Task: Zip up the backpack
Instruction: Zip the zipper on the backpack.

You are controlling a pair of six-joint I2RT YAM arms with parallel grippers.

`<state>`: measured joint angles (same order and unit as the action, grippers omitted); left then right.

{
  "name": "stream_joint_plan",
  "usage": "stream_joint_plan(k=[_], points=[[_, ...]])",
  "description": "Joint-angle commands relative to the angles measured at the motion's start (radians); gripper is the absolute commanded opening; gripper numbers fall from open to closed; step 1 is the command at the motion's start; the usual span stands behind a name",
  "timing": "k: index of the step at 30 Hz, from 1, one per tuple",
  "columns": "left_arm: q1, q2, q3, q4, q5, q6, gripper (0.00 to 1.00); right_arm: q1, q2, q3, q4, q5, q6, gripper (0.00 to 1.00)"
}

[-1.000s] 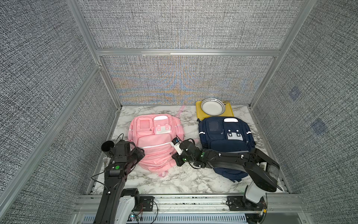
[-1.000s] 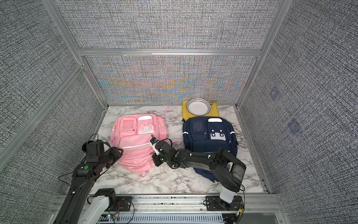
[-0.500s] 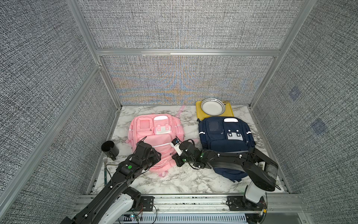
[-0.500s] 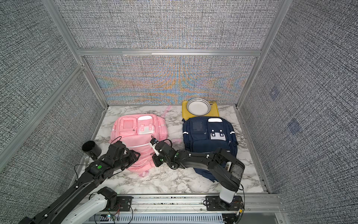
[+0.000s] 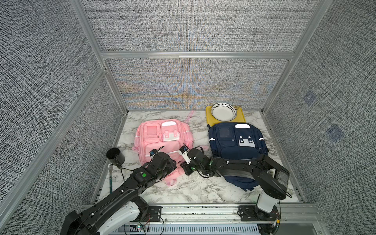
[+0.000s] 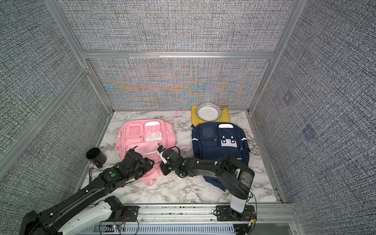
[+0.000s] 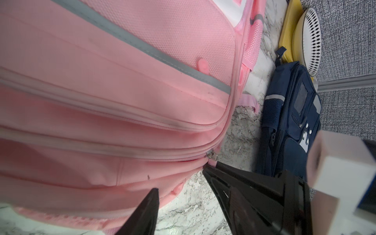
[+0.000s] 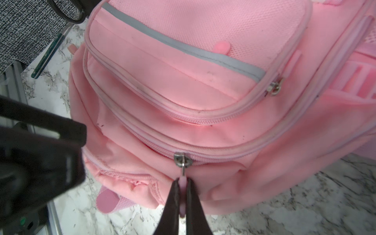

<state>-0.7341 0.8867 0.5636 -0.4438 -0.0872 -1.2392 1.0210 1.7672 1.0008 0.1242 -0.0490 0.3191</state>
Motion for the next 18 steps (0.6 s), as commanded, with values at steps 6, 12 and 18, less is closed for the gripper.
stream_joint_plan(k=[6, 12, 18], points=[[-0.033, -0.019, -0.048, 0.03, -0.022, -0.111, 0.6, -0.006, -0.009, -0.014, 0.045, 0.049, -0.007, 0.0], [-0.034, -0.025, -0.039, 0.003, -0.072, -0.121, 0.62, -0.004, -0.015, -0.022, 0.068, 0.033, -0.012, 0.0], [-0.034, -0.009, -0.03, -0.016, -0.15, -0.136, 0.66, 0.018, -0.039, -0.046, 0.08, 0.037, -0.023, 0.0]])
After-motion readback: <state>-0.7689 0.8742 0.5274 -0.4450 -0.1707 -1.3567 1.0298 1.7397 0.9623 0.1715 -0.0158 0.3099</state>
